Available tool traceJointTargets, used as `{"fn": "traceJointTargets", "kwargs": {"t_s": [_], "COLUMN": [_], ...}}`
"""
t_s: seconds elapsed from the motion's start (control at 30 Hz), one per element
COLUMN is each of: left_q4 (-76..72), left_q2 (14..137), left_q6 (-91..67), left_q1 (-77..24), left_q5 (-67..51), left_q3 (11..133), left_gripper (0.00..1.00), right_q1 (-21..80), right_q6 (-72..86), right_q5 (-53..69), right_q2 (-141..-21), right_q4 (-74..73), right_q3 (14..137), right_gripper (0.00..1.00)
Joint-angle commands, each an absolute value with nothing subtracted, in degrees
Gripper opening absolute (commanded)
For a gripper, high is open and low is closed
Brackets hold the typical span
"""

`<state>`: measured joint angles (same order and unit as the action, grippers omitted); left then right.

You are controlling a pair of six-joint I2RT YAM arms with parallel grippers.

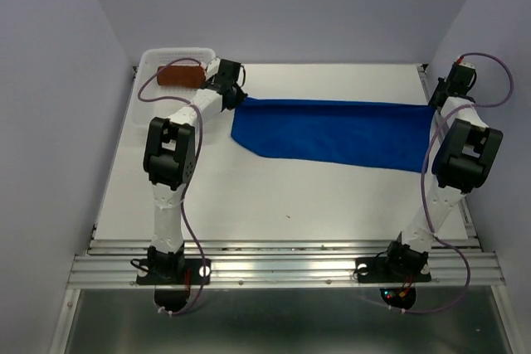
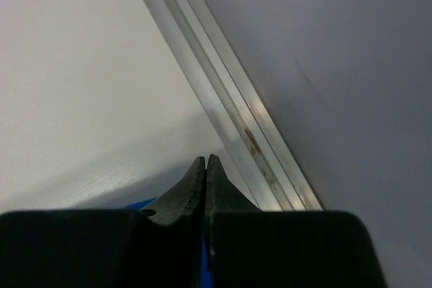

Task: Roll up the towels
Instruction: Flatten the towel

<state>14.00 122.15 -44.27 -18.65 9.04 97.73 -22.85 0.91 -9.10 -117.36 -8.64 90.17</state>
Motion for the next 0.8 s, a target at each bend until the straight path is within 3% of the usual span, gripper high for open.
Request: {"fn": "traceJointTargets", "kwargs": {"t_s": [0.0, 0.4, 0.53, 0.77], "left_q4": [14.58, 15.03, 13.28, 10.72], "left_q2": [122.78, 123.14, 113.33, 88.27], "left_q6": [-41.14, -39.02, -39.11, -40.86], "left_q1": [-17.58, -16.17, -16.17, -17.66], "left_q5": [11.25, 8.17, 8.79, 12.65], "left_q3": [105.55, 106.18, 100.56, 82.22], "left_gripper": [0.00, 0.00, 0.00, 0.00], "right_q1": [-23.47, -23.47, -23.47, -23.47], "right_q6": [-1.32, -0.97, -0.09, 2.99], "right_q5": [-6.94, -6.85, -5.45, -10.61], "right_q2": [-120.41, -115.15, -106.46, -79.92], "right_q4": [-3.87, -1.41, 2.08, 2.47], "right_q3": [96.14, 88.96, 83.07, 70.76], "right_gripper": [0.01, 0.01, 0.01, 0.01]}}
